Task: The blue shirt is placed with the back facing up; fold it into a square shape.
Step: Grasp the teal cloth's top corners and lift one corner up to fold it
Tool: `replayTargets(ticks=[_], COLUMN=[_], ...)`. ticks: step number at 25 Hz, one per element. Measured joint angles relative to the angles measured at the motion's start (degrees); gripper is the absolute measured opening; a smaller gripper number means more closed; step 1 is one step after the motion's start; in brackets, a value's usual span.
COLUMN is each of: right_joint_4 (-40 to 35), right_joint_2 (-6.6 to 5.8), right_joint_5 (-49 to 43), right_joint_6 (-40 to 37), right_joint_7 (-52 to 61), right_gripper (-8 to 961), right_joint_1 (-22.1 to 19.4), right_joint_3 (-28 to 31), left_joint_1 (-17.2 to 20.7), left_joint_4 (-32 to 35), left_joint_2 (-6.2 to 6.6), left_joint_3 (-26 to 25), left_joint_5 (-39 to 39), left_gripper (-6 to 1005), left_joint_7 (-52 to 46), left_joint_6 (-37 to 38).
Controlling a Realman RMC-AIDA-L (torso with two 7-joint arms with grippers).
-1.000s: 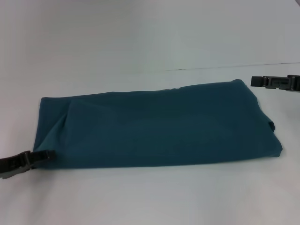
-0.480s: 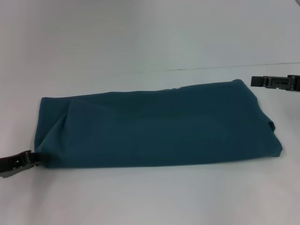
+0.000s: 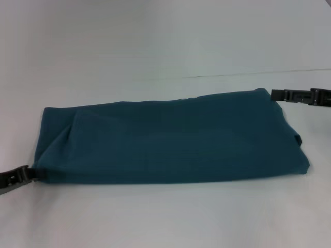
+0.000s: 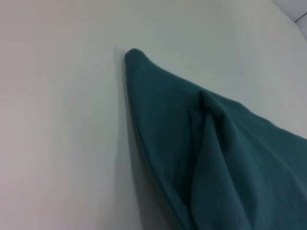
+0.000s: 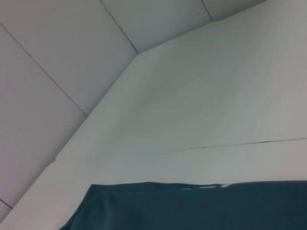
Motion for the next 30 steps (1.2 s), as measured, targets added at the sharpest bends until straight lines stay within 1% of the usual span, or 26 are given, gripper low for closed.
replayTargets(ticks=[2,4,6,9,10,12,14,16,20,27,30], right_joint_4=[0.0,0.1,0.2,0.6,1.0,2.5,4.8,7.9,13.6,17.5,19.4], right_joint_2=[0.62,1.45,2.63,4.90,5.78,7.17,7.99,8.43,8.65,8.94,9.13], right_joint_5=[0.0,0.0,0.0,0.0,0.0,0.0,0.0,0.0,0.1,0.8,2.7], right_joint_6=[1.0,2.1,3.2,5.9,6.9,9.3,12.1,15.2,20.4,23.3,24.4], right_joint_7=[-0.1,-0.7,-2.1,-5.3,-6.6,-9.0,-10.8,-12.6,-16.0,-20.4,-23.2], right_gripper=[912,911,820,683,649,580,511,427,225,84,23], right_joint_1=[-0.1,-0.1,-0.1,0.5,0.8,2.0,3.3,4.9,8.1,12.1,13.6], right_joint_3=[-0.2,-0.3,-0.2,-0.5,-0.6,-1.1,-2.1,-3.2,-4.4,-6.5,-9.2], left_joint_1=[0.2,0.3,0.4,0.5,0.6,0.6,0.6,0.7,0.7,0.4,0.3], left_joint_4=[0.6,1.0,1.0,0.9,0.8,0.8,1.0,1.2,1.8,1.8,1.6], left_joint_2=[0.04,0.17,0.52,1.29,1.67,2.13,2.51,2.93,3.32,3.49,3.53], left_joint_3=[-0.5,-2.3,-4.9,-9.4,-11.3,-13.2,-14.2,-14.7,-14.9,-15.0,-14.9], left_joint_5=[-0.3,-0.6,-1.3,-3.2,-3.8,-4.4,-5.1,-5.8,-6.1,-7.4,-8.8], left_gripper=[22,24,26,29,30,32,34,36,40,47,50], left_joint_7=[0.5,1.8,3.6,6.7,8.1,9.5,10.3,10.9,11.5,12.7,13.1], left_joint_6=[0.5,1.8,3.5,7.1,8.8,10.7,12.1,13.1,13.7,14.7,15.5])
